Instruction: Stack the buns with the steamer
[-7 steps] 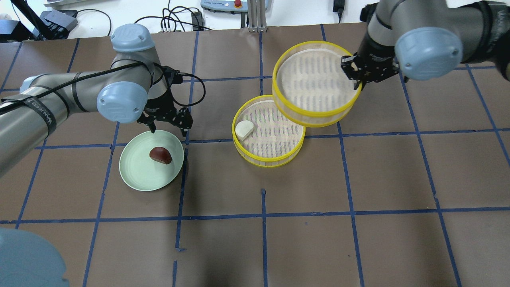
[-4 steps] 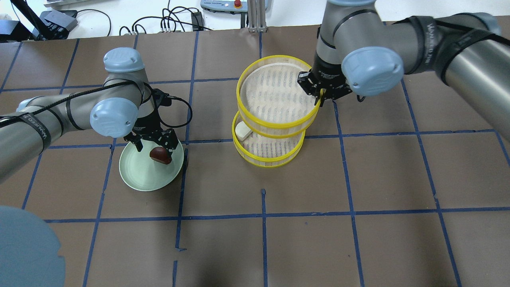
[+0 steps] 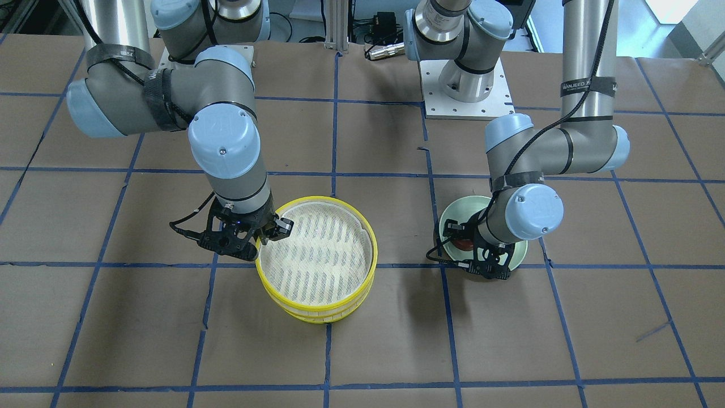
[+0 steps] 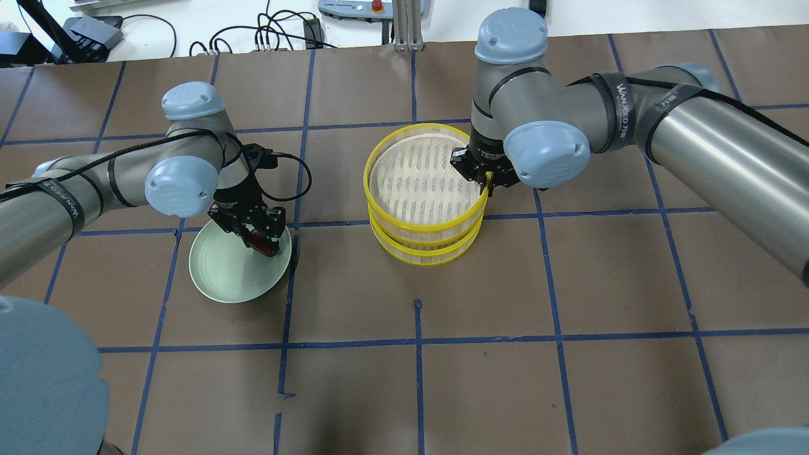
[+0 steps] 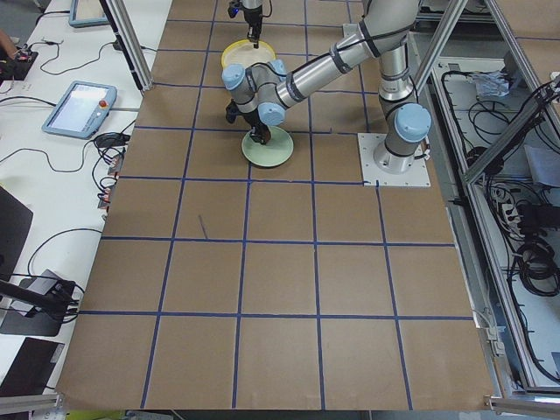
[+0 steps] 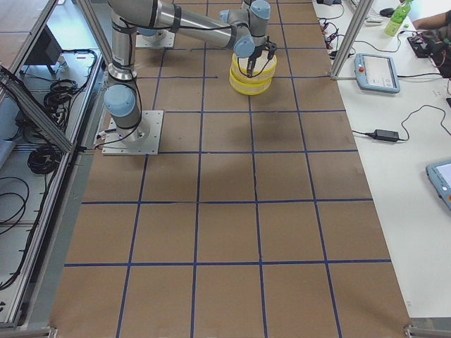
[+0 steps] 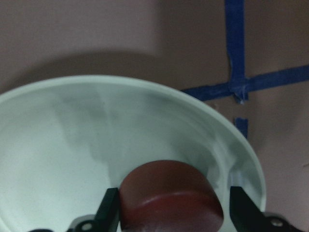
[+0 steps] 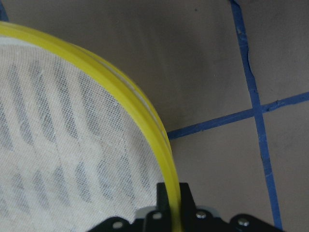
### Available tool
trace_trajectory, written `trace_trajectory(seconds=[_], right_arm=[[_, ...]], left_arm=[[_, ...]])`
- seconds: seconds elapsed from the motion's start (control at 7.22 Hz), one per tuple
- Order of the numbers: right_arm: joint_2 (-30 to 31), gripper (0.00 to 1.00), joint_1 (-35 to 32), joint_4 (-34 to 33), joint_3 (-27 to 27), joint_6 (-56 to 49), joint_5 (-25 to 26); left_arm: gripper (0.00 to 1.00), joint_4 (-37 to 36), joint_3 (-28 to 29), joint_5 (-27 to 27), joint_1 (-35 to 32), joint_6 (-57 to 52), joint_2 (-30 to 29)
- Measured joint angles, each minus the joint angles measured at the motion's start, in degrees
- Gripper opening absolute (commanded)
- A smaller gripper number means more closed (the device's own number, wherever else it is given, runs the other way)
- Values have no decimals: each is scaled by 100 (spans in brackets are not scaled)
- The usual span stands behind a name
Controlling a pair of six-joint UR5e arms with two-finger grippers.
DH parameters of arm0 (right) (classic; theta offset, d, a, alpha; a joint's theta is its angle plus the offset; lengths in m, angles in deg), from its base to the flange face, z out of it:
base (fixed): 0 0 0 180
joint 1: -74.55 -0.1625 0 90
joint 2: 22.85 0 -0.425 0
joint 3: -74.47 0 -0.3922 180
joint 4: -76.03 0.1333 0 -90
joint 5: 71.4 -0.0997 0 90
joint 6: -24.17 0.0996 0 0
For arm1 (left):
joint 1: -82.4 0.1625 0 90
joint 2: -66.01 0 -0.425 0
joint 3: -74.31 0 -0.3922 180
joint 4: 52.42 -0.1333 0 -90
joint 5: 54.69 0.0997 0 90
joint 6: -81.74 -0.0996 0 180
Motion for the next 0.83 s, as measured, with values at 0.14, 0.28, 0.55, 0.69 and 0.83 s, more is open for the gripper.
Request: trace_trajectory(seconds=[0.14,0.28,0.55,0.69,0.83], right_arm=[[-9,9,-1,-19,-8,11,-15],[-25,12,-1,-24,-13,3,-21],[-55,13,-1,-22,-20,-10,-24],[-53,22,-1,-19,-21,0,-25],[-46,49,-1,-11,-24,21,-25]], left_arm=[[26,83,218,32,26,18,108],[27,328,514,31,42,260,203],[29,1005,1068,-869,-11,1864,279],[30,1147,1208,-1966,-57,3188,287],[32,1174,1263,-2902,-150,4434,286]])
